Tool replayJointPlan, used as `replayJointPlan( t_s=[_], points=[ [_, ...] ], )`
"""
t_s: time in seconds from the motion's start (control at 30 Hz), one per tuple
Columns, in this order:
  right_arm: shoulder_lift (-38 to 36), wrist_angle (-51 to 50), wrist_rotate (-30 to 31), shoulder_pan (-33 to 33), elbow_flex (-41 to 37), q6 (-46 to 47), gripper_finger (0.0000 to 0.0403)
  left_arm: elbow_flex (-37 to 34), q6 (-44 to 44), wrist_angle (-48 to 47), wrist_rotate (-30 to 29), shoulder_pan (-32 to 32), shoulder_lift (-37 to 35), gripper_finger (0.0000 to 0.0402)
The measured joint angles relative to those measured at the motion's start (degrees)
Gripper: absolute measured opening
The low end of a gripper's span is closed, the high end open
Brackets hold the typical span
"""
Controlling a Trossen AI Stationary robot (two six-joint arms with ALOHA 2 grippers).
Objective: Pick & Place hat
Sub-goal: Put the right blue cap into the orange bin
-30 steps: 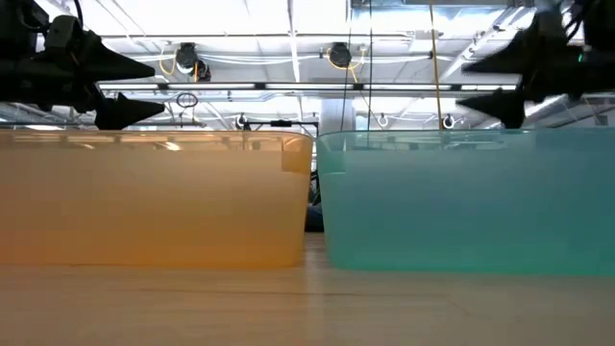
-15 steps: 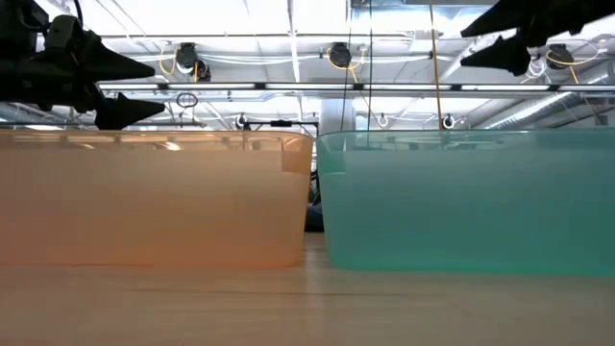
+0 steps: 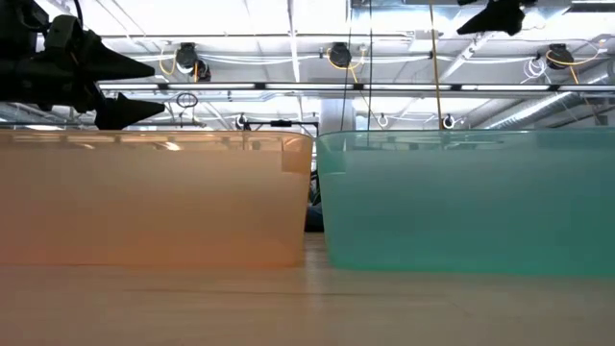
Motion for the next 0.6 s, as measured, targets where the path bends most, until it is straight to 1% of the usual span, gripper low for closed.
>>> replayJointPlan(
  t_s=[0.1, 0.37, 0.47, 0.6],
  points=[
    [3.33, -4.36, 0.00, 0.00, 4.56, 0.10, 0.0313, 0.00, -0.02, 0.01, 0.00, 0.00, 0.01, 0.0374],
    [11.39, -16.11, 0.31, 0.01, 15.30, 0.66, 0.0313, 0.00, -0.02, 0.02, 0.00, -0.02, 0.00, 0.0385],
    [14.03, -19.95, 0.28, 0.00, 17.55, 1.45, 0.0313, 0.00, -0.02, 0.02, 0.00, -0.02, 0.00, 0.0384],
    [16.85, -23.88, 0.22, 0.02, 18.16, 1.43, 0.0313, 0.00, -0.02, 0.02, 0.00, 0.00, 0.00, 0.0378]
  ],
)
